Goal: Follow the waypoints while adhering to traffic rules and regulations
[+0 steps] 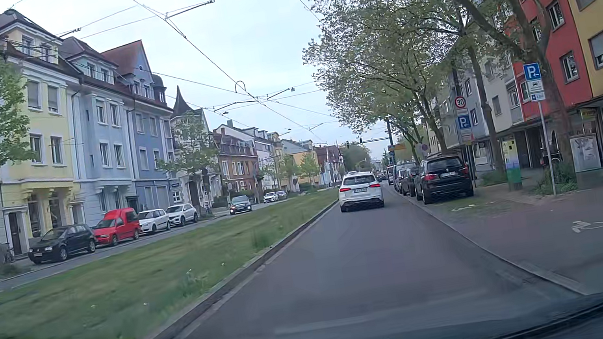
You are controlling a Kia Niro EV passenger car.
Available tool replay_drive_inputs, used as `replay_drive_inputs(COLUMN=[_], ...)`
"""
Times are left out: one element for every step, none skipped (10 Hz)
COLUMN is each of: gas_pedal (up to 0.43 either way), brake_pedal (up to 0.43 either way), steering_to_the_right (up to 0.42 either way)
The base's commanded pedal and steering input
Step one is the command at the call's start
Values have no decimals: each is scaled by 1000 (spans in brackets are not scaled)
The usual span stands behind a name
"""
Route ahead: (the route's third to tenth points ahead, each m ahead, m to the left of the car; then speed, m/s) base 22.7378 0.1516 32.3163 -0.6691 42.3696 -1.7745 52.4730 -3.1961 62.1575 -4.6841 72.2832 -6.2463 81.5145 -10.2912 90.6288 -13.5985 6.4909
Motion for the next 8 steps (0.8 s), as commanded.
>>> replay_drive_inputs(gas_pedal=[87,87,87,87,87,87,87,87], brake_pedal=[0,0,0,0,0,0,0,0], steering_to_the_right=[30,36,41,44,44,45,44,43])
